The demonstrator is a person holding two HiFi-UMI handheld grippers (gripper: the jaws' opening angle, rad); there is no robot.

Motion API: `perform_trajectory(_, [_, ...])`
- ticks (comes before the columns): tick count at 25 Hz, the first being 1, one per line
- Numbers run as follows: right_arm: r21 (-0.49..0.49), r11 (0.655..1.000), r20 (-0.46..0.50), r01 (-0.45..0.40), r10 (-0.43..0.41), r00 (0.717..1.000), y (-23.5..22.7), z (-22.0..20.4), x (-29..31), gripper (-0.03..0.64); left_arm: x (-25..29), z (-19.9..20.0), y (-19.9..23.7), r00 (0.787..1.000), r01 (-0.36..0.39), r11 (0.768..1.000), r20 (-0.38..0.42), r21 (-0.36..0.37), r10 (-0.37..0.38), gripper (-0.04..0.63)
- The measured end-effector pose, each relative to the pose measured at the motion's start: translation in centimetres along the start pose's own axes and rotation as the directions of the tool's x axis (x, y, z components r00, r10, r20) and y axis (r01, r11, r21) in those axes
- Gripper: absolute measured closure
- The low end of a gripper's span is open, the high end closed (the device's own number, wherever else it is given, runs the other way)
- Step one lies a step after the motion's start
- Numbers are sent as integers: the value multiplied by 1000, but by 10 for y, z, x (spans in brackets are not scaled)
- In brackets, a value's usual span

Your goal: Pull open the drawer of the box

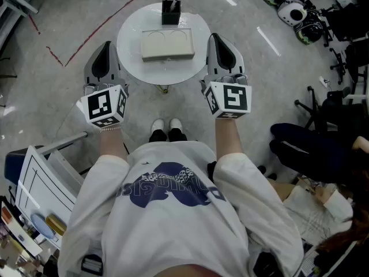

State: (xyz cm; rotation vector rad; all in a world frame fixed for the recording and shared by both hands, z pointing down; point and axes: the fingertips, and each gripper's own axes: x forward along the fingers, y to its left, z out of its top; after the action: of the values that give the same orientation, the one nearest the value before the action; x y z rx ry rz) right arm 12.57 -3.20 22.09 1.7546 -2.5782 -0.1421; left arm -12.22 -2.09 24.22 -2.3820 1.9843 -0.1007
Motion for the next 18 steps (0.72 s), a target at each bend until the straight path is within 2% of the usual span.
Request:
perform_trajectory(15, [-63, 998, -29, -13, 11, 1000, 5, -4, 0, 620, 1, -3, 3, 1000, 0, 1000, -12, 1, 0, 588])
perform_trajectory(18, [5, 1000, -35, -22, 22, 999, 3, -9, -1, 620, 1, -6, 3, 1000, 6, 1000, -22, -27, -6, 588])
